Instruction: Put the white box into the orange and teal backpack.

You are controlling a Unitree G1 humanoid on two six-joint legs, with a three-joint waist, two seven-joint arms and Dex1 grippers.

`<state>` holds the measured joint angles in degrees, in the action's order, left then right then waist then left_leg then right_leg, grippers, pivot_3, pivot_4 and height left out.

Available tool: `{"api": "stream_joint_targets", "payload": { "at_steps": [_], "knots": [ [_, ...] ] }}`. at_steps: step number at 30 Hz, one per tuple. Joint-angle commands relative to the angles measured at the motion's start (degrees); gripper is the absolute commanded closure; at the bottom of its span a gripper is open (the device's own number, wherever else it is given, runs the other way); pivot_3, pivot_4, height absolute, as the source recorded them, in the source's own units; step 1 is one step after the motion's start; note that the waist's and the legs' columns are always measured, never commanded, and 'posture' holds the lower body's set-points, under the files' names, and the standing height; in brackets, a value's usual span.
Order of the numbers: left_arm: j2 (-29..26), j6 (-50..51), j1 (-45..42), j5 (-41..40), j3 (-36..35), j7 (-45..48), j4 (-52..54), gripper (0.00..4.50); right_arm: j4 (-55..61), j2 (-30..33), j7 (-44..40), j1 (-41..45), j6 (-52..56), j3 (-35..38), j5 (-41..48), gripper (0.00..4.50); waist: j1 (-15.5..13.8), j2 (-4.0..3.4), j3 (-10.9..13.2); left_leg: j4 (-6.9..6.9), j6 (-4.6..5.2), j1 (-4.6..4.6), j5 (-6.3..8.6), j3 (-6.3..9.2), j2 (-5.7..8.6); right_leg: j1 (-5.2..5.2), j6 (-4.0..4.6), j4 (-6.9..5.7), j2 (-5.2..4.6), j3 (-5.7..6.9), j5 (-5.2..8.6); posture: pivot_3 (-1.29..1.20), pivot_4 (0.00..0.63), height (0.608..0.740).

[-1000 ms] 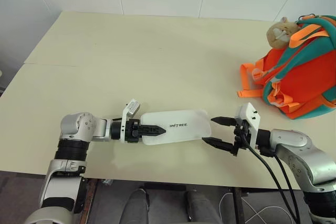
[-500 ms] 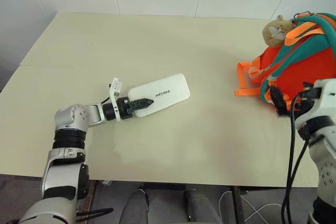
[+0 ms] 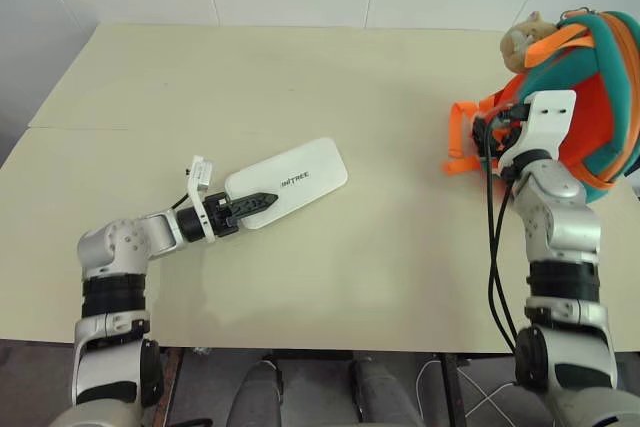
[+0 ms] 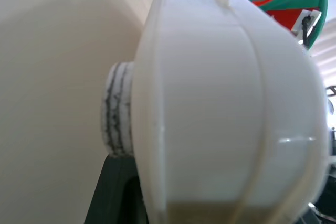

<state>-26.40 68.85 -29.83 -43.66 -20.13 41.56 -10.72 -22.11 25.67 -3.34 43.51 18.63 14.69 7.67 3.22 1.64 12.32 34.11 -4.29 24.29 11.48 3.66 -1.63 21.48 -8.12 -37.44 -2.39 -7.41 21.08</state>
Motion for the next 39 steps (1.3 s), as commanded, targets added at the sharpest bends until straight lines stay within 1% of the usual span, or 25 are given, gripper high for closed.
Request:
{"api": "stream_joint_targets", "payload": {
  "at_steps": [1, 6, 9, 13, 16, 18, 21, 23, 24, 25, 26, 27, 28, 30, 32, 33, 37, 38, 39],
  "knots": [
    [1.2, 1.5, 2.3, -4.2, -4.1, -3.3, 6.6, 3.24, -1.0, -1.4, 2.1, 1.6, -4.0, -0.6, -1.6, 0.00, 0.1, 0.00, 0.0, 0.00, 0.00, 0.00, 0.00, 0.01, -0.03, 0.01, 0.00, -0.01, 0.04, 0.00, 0.00, 0.00, 0.150, 0.740],
    [2.5, 2.0, 4.1, -6.5, -6.5, -6.7, 8.9, 3.24, 1.3, -4.0, 4.3, 1.9, -3.0, -0.2, -1.3, 0.00, 0.2, 0.00, 0.0, 0.07, -0.08, -0.01, -0.05, 0.03, -0.01, 0.02, 0.00, -0.14, 0.06, 0.00, 0.00, 0.00, 0.150, 0.740],
    [3.1, 1.4, 3.7, -6.9, -6.0, -7.6, 8.6, 3.24, -5.0, -5.3, 5.5, 5.5, -7.8, -0.7, -2.1, 0.00, 0.2, 0.00, 0.0, 0.10, -0.10, -0.02, -0.09, 0.04, 0.00, 0.02, 0.00, -0.20, 0.06, 0.00, 0.00, 0.00, 0.150, 0.740],
    [3.9, 0.2, 1.8, -6.6, -5.0, -7.8, 7.2, 3.24, -20.0, -5.3, 7.4, 12.1, -18.2, -1.4, -4.5, 0.00, 0.7, 0.00, 0.0, 0.09, -0.10, -0.08, -0.18, 0.03, 0.02, 0.01, -0.02, -0.23, 0.07, -0.02, -0.02, 0.00, 0.150, 0.740],
    [3.7, 0.0, 1.3, -6.9, -4.9, -7.9, 7.0, 3.24, -28.5, -4.4, 8.0, 15.4, -24.6, -1.2, -5.3, 0.62, 1.2, 0.00, 0.0, 0.01, -0.12, -0.08, -0.19, 0.04, 0.02, 0.01, -0.01, -0.20, 0.08, -0.01, -0.02, 0.00, 0.150, 0.740],
    [3.5, -0.2, 1.5, -6.9, -5.1, -8.0, 7.0, 3.24, -31.7, -4.1, 7.2, 16.7, -27.8, -1.3, -5.3, 1.29, 1.5, 0.00, 0.0, -0.03, -0.12, -0.06, -0.19, 0.03, 0.02, 0.01, -0.01, -0.13, 0.07, -0.02, -0.01, 0.00, 0.150, 0.740],
    [2.7, -0.6, 2.1, -7.1, -6.2, -8.2, 7.3, 3.24, -31.6, -5.0, 0.3, 17.0, -32.0, -1.0, -2.6, 2.32, 1.8, 0.00, 0.0, -0.08, -0.13, -0.05, -0.19, 0.01, 0.01, 0.00, -0.02, -0.07, 0.07, -0.02, -0.01, 0.00, 0.150, 0.740],
    [1.8, -1.0, 2.4, -7.0, -6.6, -7.9, 7.3, 3.24, -28.5, -6.4, -7.7, 16.3, -34.0, -0.4, 1.3, 3.03, 2.3, 0.00, 0.0, -0.10, -0.32, -0.06, -0.30, -0.01, -0.01, 0.01, -0.02, -0.08, 0.09, -0.03, -0.01, 0.00, 0.150, 0.740],
    [1.1, -1.6, 2.5, -7.0, -7.0, -7.5, 7.3, 3.24, -24.0, -7.4, -15.4, 15.1, -32.1, -0.6, 5.5, 3.37, 2.6, 0.00, 0.0, -0.10, -0.36, -0.07, -0.32, 0.00, -0.03, 0.01, -0.02, -0.10, 0.11, -0.02, -0.01, 0.00, 0.150, 0.740],
    [0.7, -2.0, 2.7, -7.1, -7.2, -7.3, 7.3, 3.24, -20.8, -8.0, -20.8, 14.2, -30.6, -0.8, 8.4, 3.74, 2.8, 0.00, 0.0, -0.11, -0.40, -0.07, -0.34, 0.00, -0.04, 0.01, -0.02, -0.13, 0.12, -0.02, -0.01, 0.00, 0.150, 0.740],
    [0.3, -2.3, 2.7, -7.2, -7.2, -7.2, 7.2, 3.24, -18.7, -8.4, -24.1, 13.6, -29.3, -0.9, 10.3, 4.02, 3.1, 0.00, 0.0, -0.12, -0.43, -0.09, -0.36, 0.00, -0.07, 0.01, -0.02, -0.16, 0.15, -0.02, -0.01, 0.00, 0.150, 0.740],
    [-0.6, -2.7, 2.9, -7.1, -7.3, -6.9, 7.1, 3.24, -11.8, -8.3, -30.3, 11.3, -24.2, -2.4, 14.5, 4.33, 3.2, -0.01, 0.0, -0.12, -0.46, -0.09, -0.38, 0.01, -0.10, 0.01, -0.02, -0.19, 0.16, -0.02, -0.01, 0.00, 0.150, 0.740],
    [-1.7, -3.1, 3.0, -6.7, -7.4, -6.5, 6.9, 3.24, -3.6, -7.3, -36.2, 8.7, -17.8, -4.8, 18.7, 4.48, 3.1, -0.01, 0.0, -0.12, -0.50, -0.11, -0.40, 0.02, -0.10, 0.01, -0.02, -0.23, 0.17, -0.01, -0.01, 0.00, 0.150, 0.740],
    [-4.2, -4.3, 3.5, -5.8, -7.9, -5.8, 6.2, 3.24, 15.4, -2.4, -46.9, 2.6, -1.0, -10.6, 29.5, 4.49, 2.9, -0.04, 0.0, -0.14, -0.52, -0.09, -0.41, 0.14, -0.15, 0.01, -0.02, -0.25, 0.19, 0.10, -0.01, 0.00, 0.150, 0.740],
    [-5.6, -5.3, 4.1, -5.9, -8.2, -5.1, 5.8, 3.24, 27.2, 2.0, -50.4, -1.1, 11.4, -12.8, 38.5, 4.49, 3.0, -0.08, 0.1, -0.28, -0.53, -0.06, -0.41, 0.20, -0.16, 0.03, 0.01, -0.30, 0.18, 0.14, 0.01, 0.00, 0.150, 0.740],
    [-6.2, -5.7, 4.4, -5.8, -8.1, -5.1, 5.8, 3.24, 31.2, 3.5, -51.2, -2.4, 14.8, -13.0, 41.4, 4.49, 3.0, -0.09, 0.1, -0.31, -0.53, -0.08, -0.40, 0.20, -0.17, 0.04, 0.03, -0.26, 0.19, 0.13, 0.02, 0.00, 0.150, 0.740],
    [-7.3, -6.4, 5.5, -6.5, -8.9, -5.1, 6.2, 3.24, 40.5, 8.2, -51.0, -4.9, 29.0, -11.6, 54.5, 4.49, 2.3, -0.07, 0.1, -0.28, -0.39, -0.11, -0.31, 0.27, -0.16, 0.06, 0.08, -0.23, 0.18, 0.18, 0.05, 0.00, 0.150, 0.740],
    [-7.4, -6.4, 6.0, -7.0, -9.3, -5.1, 6.8, 3.24, 41.8, 9.4, -51.1, -5.4, 31.5, -11.0, 57.2, 4.49, 1.9, -0.06, 0.1, -0.25, -0.39, -0.11, -0.31, 0.29, -0.16, 0.05, 0.08, -0.22, 0.18, 0.19, 0.05, 0.00, 0.150, 0.740],
    [-7.4, -6.1, 6.3, -7.7, -9.9, -5.2, 7.2, 3.24, 42.6, 10.3, -51.0, -5.8, 32.9, -10.7, 58.1, 4.49, 1.5, -0.04, 0.1, -0.23, -0.38, -0.10, -0.31, 0.29, -0.13, 0.04, 0.08, -0.22, 0.15, 0.19, 0.04, 0.00, 0.150, 0.740]
  ]
}}
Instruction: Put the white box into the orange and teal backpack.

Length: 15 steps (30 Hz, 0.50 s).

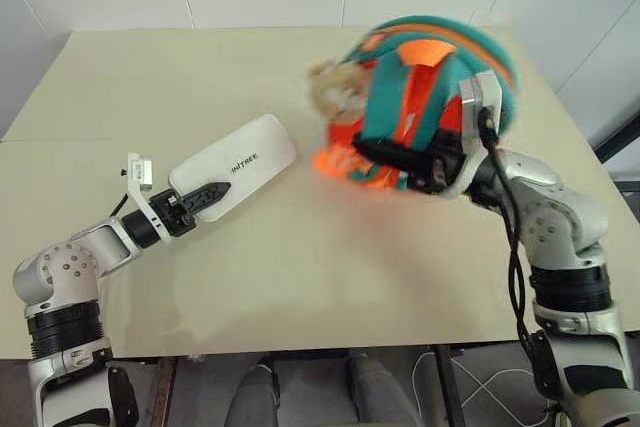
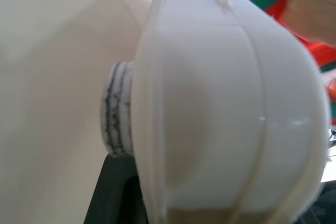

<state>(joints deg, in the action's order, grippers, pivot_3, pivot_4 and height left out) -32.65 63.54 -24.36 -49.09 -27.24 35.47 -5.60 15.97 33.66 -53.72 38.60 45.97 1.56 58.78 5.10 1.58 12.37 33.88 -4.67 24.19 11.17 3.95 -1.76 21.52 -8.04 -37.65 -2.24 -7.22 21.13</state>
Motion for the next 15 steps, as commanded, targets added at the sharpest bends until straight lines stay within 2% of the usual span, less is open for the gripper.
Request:
{"api": "stream_joint_targets", "payload": {
  "at_steps": [1, 7, 15],
  "knots": [
    [-1.0, -0.1, 1.1, -3.2, -3.6, 0.5, 2.3, 3.24, 5.0, 3.9, -1.3, -1.5, 7.1, 2.3, 7.6, 4.49, -0.6, 0.04, 0.0, 0.01, 0.00, 0.01, 0.00, 0.00, 0.02, -0.01, 0.00, 0.02, -0.03, 0.01, 0.00, 0.00, 0.150, 0.740],
    [-3.3, 0.7, 7.6, -8.1, -7.0, 4.4, 9.0, 3.24, -0.9, 11.2, -8.6, -2.1, 6.4, 0.0, 0.2, 4.49, -2.1, 0.15, 0.0, 0.06, 0.15, 0.09, 0.08, -0.03, 0.15, -0.04, 0.01, 0.26, -0.19, 0.04, 0.00, 0.00, 0.150, 0.740],
    [-8.6, -0.5, 14.3, -17.7, -17.6, 7.7, 19.2, 3.24, -4.8, 8.7, -12.2, -1.4, 3.6, -3.3, -6.2, 4.49, -1.8, 0.23, 0.1, -0.03, 0.06, 0.09, 0.14, -0.03, 0.02, 0.01, 0.18, 0.29, -0.10, 0.10, 0.09, 0.00, 0.150, 0.740]
  ]
}}
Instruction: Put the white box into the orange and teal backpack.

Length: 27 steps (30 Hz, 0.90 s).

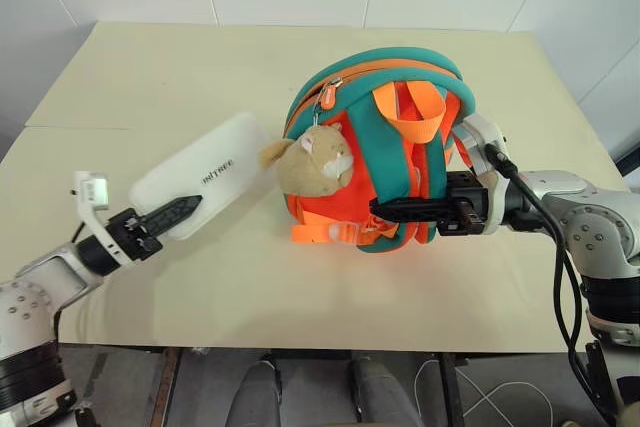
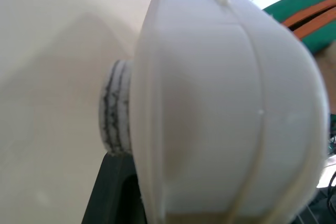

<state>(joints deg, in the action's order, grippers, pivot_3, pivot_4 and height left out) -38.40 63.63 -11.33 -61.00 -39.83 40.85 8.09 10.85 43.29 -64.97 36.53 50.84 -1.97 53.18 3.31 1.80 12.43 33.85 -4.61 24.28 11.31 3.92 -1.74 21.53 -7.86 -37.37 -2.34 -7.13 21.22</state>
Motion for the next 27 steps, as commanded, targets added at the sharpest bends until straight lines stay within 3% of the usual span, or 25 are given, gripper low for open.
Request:
{"api": "stream_joint_targets", "payload": {
  "at_steps": [1, 6, 10, 16, 21, 27],
  "knots": [
    [-4.3, 0.8, 2.5, -7.3, -5.1, 3.0, 6.7, 3.24, 0.0, -1.2, -1.1, 0.7, -1.3, 0.1, -1.1, 4.49, 0.0, 0.01, 0.0, -0.01, -0.02, 0.00, 0.02, 0.00, -0.02, 0.00, 0.03, 0.00, 0.01, 0.00, 0.02, 0.00, 0.150, 0.740],
    [-9.8, 0.1, 4.4, -11.1, -4.4, 6.2, 11.9, 3.24, -1.6, -2.5, -2.4, 1.3, -1.7, -0.7, -3.1, 4.49, -0.2, 0.03, 0.0, -0.01, -0.01, 0.00, 0.07, -0.01, 0.00, 0.00, 0.15, 0.00, -0.02, 0.05, 0.09, 0.00, 0.150, 0.740],
    [-11.4, -2.2, 3.4, -9.4, -2.0, 6.8, 11.0, 3.24, -2.9, -3.6, -2.7, 2.3, -1.8, -0.9, -4.5, 4.49, -0.2, 0.02, 0.0, 0.00, -0.01, -0.02, 0.07, 0.01, 0.01, -0.01, 0.17, -0.03, -0.01, 0.08, 0.10, 0.00, 0.150, 0.740],
    [-17.1, -15.9, -2.5, 7.8, 13.6, 15.8, 4.6, 3.24, -3.5, -5.2, -3.6, 3.1, -1.7, -1.5, -5.7, 4.49, -0.3, 0.02, 0.0, -0.03, -0.02, -0.02, 0.06, 0.02, 0.01, 0.00, 0.22, -0.01, 0.02, 0.12, 0.12, 0.00, 0.150, 0.740],
    [-19.9, -27.7, -15.4, 21.8, 27.8, 23.2, -4.2, 3.24, -4.0, -5.4, -4.5, 3.6, -1.8, -1.5, -6.7, 4.49, -0.5, 0.02, 0.0, -0.07, -0.02, -0.01, 0.06, 0.02, 0.02, -0.02, 0.22, 0.04, 0.02, 0.19, 0.13, 0.00, 0.150, 0.740],
    [-12.4, -32.8, -37.3, 31.8, 42.0, 28.3, -14.7, 3.24, -4.7, -6.1, -5.5, 4.6, -2.6, -2.1, -8.2, 4.49, -1.6, 0.03, 0.0, 0.09, 0.01, 0.03, 0.05, 0.06, 0.04, -0.06, 0.16, -0.06, 0.06, 0.23, 0.10, 0.00, 0.150, 0.740]
  ]
}}
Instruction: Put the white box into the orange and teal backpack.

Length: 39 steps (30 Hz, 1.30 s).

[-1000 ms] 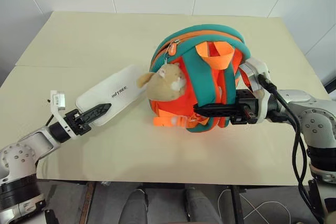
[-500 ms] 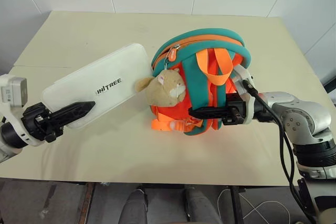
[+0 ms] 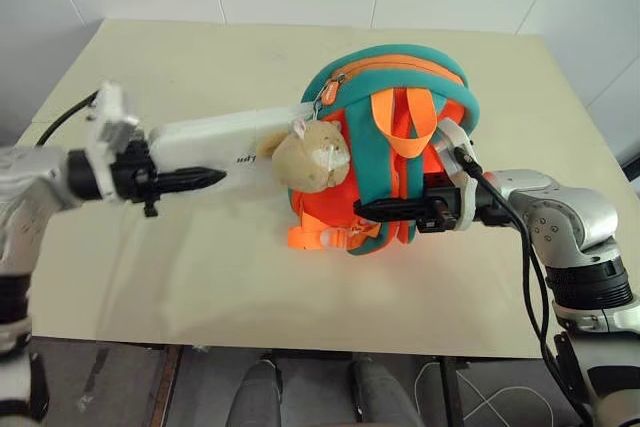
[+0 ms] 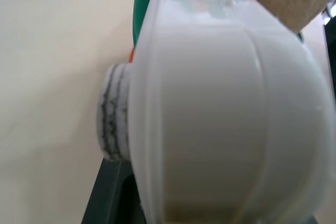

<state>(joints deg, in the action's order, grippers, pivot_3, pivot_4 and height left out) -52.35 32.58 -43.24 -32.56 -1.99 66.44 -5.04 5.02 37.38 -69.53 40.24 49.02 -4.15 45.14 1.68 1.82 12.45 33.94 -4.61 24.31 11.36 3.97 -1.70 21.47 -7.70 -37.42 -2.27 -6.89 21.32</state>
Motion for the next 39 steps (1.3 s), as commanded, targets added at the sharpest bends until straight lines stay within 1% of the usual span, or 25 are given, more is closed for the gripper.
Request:
{"api": "stream_joint_targets", "payload": {
  "at_steps": [1, 4, 7, 10, 15, 16, 19, 21, 23, 28, 31, 32, 36, 39],
  "knots": [
    [2.0, -1.4, -7.3, 4.1, 5.9, 4.8, -2.2, 3.24, 1.2, -0.4, -0.9, 0.9, -1.3, 0.3, -0.4, 4.49, 0.0, 0.00, 0.0, 0.02, 0.00, 0.06, 0.00, 0.02, 0.00, 0.03, -0.01, 0.01, 0.00, 0.01, 0.00, 0.00, 0.150, 0.740],
    [5.8, -2.4, -13.3, 6.5, 9.6, 8.3, -6.6, 3.24, 1.8, -1.2, -0.3, 1.3, -1.5, 0.8, -0.4, 4.49, 0.4, -0.02, 0.0, 0.04, 0.02, 0.20, 0.01, 0.02, -0.02, 0.14, -0.06, 0.00, 0.02, 0.01, 0.03, 0.00, 0.150, 0.740],
    [9.8, -3.4, -17.5, 9.0, 11.5, 8.9, -10.8, 3.24, 2.4, -1.6, -0.1, 1.2, -1.1, 0.9, -0.3, 4.49, 0.5, -0.02, 0.0, 0.05, 0.02, 0.19, 0.02, 0.04, -0.07, 0.17, -0.01, -0.13, 0.05, 0.05, 0.21, 0.00, 0.150, 0.740],
    [16.6, -2.5, -21.5, 11.1, 13.5, 7.2, -15.7, 3.24, 2.7, -2.2, 0.3, 0.6, -1.4, 0.8, -0.7, 4.49, 0.2, -0.02, 0.0, 0.09, 0.03, 0.23, 0.02, 0.09, -0.07, 0.19, 0.02, -0.20, 0.04, 0.14, 0.28, 0.00, 0.150, 0.740],
    [22.0, -1.3, -23.1, 13.9, 14.8, 5.9, -18.6, 3.24, 3.5, -2.9, 1.1, 0.1, -1.4, 1.1, -0.7, 4.49, 0.3, -0.03, 0.0, 0.25, 0.09, 0.31, 0.05, 0.13, -0.04, 0.19, 0.01, -0.31, 0.01, 0.16, 0.29, 0.00, 0.150, 0.740],
    [23.8, -1.4, -23.4, 14.3, 14.7, 4.7, -19.1, 3.24, 3.8, -3.0, 1.5, -0.1, -1.3, 1.3, -0.5, 4.49, 0.2, -0.03, 0.0, 0.25, 0.09, 0.29, 0.05, 0.14, -0.04, 0.19, 0.01, -0.34, 0.02, 0.17, 0.29, 0.00, 0.150, 0.740],
    [27.1, 0.0, -23.8, 14.1, 14.0, 3.5, -19.2, 3.24, 4.4, -3.3, 2.5, -0.4, -1.3, 1.8, -0.3, 4.49, 0.0, -0.03, 0.0, 0.34, 0.09, 0.30, 0.05, 0.18, -0.04, 0.17, 0.01, -0.40, 0.01, 0.21, 0.29, 0.00, 0.150, 0.740],
    [27.2, 1.7, -23.4, 14.2, 12.6, 1.7, -18.0, 3.24, 4.7, -3.3, 2.9, -0.7, -1.2, 2.1, 0.0, 4.49, -0.1, -0.03, 0.0, 0.44, 0.09, 0.31, 0.05, 0.19, -0.01, 0.13, 0.00, -0.42, -0.01, 0.22, 0.28, 0.00, 0.150, 0.740],
    [26.6, 3.8, -23.0, 13.5, 11.8, 1.4, -16.2, 2.51, 4.9, -3.3, 3.3, -1.1, -1.2, 2.4, 0.2, 4.49, 0.0, -0.03, 0.0, 0.49, 0.09, 0.32, 0.06, 0.19, -0.01, 0.13, -0.02, -0.43, -0.01, 0.22, 0.27, 0.00, 0.150, 0.740],
    [23.4, 6.5, -20.4, 12.0, 10.8, 3.6, -10.0, 1.08, 5.5, -3.4, 3.9, -2.1, -1.3, 2.5, 0.2, 4.49, 0.4, -0.04, 0.0, 0.44, 0.09, 0.32, 0.05, 0.20, -0.03, 0.14, -0.02, -0.46, 0.01, 0.22, 0.27, 0.00, 0.150, 0.740],
    [20.0, 4.3, -17.7, 10.3, 7.8, 6.2, -7.7, 0.18, 5.3, -3.5, 4.3, -2.3, -1.5, 2.7, 0.0, 4.49, 0.9, -0.05, 0.0, 0.40, 0.08, 0.30, 0.05, 0.20, -0.06, 0.16, -0.02, -0.46, 0.03, 0.22, 0.27, 0.00, 0.150, 0.740],
    [19.0, 3.3, -16.8, 9.8, 6.8, 6.9, -7.6, 0.04, 5.3, -3.5, 4.3, -2.3, -1.6, 2.7, 0.0, 4.49, 1.1, -0.05, 0.0, 0.39, 0.08, 0.30, 0.05, 0.20, -0.06, 0.16, -0.01, -0.46, 0.03, 0.22, 0.28, 0.00, 0.150, 0.740],
    [12.7, -1.7, -12.7, 11.7, 5.5, 9.6, -10.4, 0.04, 4.6, -3.3, 4.4, -2.5, -1.9, 2.8, -0.5, 4.49, 1.5, -0.06, 0.0, 0.43, 0.08, 0.30, 0.05, 0.20, -0.06, 0.15, -0.01, -0.49, 0.02, 0.22, 0.27, 0.00, 0.150, 0.740],
    [9.2, -4.4, -9.7, 11.1, 3.8, 11.8, -10.6, 0.04, 3.8, -3.2, 4.5, -2.6, -2.3, 2.7, -1.0, 4.49, 1.6, -0.06, 0.0, 0.42, 0.07, 0.22, 0.04, 0.20, -0.06, 0.12, 0.00, -0.54, 0.02, 0.22, 0.28, 0.00, 0.150, 0.740]
  ]
}}
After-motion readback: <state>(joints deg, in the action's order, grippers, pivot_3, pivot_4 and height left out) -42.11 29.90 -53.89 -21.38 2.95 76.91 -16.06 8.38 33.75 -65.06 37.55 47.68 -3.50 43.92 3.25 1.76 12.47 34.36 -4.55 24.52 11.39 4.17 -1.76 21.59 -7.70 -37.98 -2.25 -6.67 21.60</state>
